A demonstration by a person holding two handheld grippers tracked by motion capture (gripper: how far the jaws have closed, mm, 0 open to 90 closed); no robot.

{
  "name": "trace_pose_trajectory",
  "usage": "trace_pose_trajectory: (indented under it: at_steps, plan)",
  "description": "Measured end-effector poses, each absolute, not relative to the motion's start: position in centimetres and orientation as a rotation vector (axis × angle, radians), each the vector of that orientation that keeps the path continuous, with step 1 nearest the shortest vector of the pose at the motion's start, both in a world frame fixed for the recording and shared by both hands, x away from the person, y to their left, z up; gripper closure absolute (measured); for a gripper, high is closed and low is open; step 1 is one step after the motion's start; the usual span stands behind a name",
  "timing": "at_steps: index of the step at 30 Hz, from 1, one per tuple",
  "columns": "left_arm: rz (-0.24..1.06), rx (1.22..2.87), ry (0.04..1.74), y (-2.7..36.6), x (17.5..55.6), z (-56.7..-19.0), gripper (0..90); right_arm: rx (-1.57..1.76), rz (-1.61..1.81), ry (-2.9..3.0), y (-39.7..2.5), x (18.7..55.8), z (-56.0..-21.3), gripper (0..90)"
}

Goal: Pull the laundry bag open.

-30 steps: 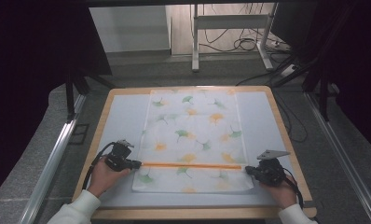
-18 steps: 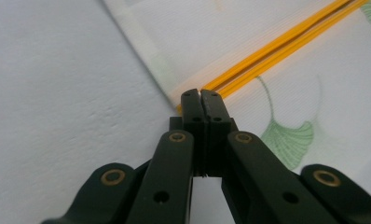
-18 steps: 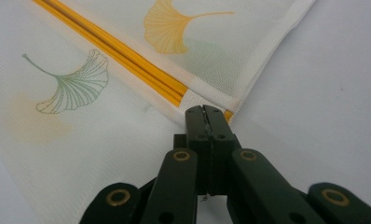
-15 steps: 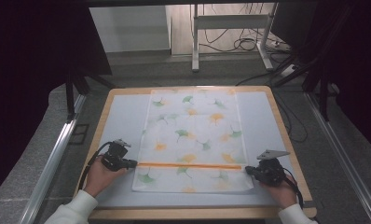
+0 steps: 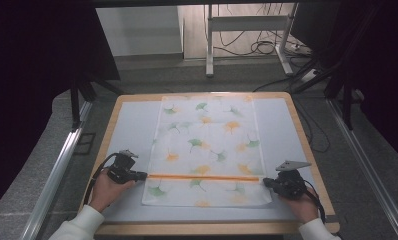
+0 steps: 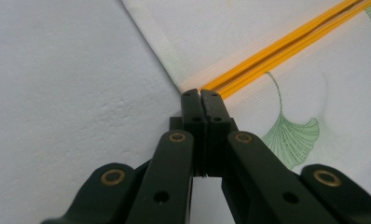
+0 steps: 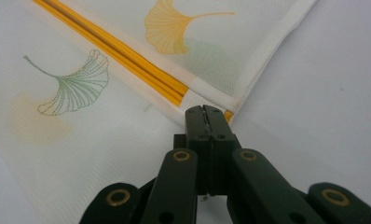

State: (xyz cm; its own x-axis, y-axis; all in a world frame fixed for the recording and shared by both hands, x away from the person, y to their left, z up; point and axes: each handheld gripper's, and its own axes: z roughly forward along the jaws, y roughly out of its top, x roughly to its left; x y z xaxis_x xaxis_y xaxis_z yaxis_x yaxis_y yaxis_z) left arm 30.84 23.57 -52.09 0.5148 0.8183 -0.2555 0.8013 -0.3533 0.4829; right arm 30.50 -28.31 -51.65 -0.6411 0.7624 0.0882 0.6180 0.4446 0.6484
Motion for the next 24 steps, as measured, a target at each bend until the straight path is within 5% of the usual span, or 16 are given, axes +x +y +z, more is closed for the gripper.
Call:
trace_pose_trajectory:
  at_steps: [12, 19, 24]
  plan:
    - [0.103, 2.134, 1.300, 23.7, 30.1, -52.3, 88.1, 1.201, 0.981, 2.483, -28.3, 30.5, -51.6, 89.7]
    - [0.182, 2.048, 1.295, 23.9, 28.6, -51.9, 58.8, 1.134, 1.036, 2.448, -28.1, 29.9, -50.0, 89.4]
    - [0.251, 2.005, 1.259, 23.1, 28.1, -50.9, 53.1, 1.093, 1.064, 2.441, -27.5, 30.0, -49.7, 83.4]
